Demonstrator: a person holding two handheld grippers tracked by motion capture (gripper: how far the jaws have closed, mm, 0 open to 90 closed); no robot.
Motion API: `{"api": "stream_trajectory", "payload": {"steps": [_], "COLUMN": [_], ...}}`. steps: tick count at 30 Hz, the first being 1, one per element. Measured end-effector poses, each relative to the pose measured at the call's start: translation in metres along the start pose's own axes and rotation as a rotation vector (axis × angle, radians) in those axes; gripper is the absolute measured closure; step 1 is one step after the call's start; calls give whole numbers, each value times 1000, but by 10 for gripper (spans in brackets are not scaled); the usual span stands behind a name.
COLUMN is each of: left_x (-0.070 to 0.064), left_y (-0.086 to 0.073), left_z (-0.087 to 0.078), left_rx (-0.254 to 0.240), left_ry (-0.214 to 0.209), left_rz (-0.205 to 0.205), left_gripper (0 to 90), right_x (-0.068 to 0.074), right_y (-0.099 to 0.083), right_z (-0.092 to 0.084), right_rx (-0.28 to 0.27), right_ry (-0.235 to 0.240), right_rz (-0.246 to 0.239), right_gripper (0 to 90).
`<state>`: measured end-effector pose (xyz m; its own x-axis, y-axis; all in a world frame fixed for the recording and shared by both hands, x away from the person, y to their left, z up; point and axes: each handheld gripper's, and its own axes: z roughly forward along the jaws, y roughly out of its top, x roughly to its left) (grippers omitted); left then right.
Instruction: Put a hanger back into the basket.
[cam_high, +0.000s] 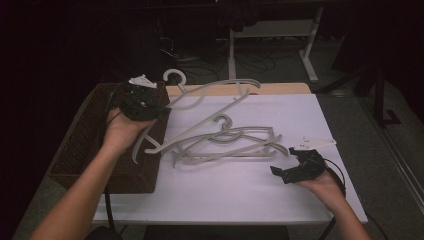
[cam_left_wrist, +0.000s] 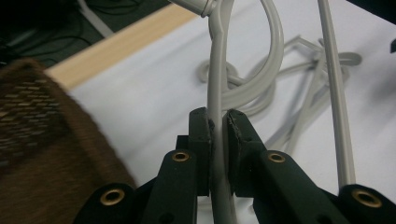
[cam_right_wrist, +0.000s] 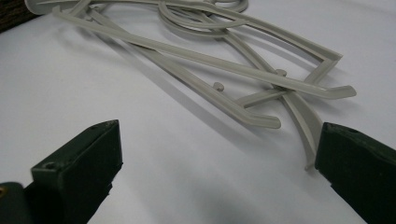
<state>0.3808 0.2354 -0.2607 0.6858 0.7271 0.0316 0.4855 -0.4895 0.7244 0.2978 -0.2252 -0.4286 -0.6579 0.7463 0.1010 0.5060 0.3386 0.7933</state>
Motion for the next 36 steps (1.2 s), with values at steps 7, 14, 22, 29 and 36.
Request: {"api": "stream_trajectory", "payload": {"steps": [7,14,22,29,36], "left_x": [35,74,119,144,158], "left_y": [-14,-47,-90,-123,-138], "left_z": [-36,-62,-88,-98,-91], "left_rx": [-19,-14,-5,12,76], "left_ry": [56,132,214,273,316], "left_rz": [-8,-49,-100,-136,-144], "left_gripper": [819,819,820,819,819], "right_x": [2,-1,-3,-2,-3], "right_y": [-1,-3,-4,-4,-4], "right_z": [2,2,2,2,2], "right_rx": [8,3,7,10,11], "right_ry": [-25,-35,-56,-65,-68], "right_rz": [-3,20,35,42,43], "right_gripper": [5,5,5,5,6]}}
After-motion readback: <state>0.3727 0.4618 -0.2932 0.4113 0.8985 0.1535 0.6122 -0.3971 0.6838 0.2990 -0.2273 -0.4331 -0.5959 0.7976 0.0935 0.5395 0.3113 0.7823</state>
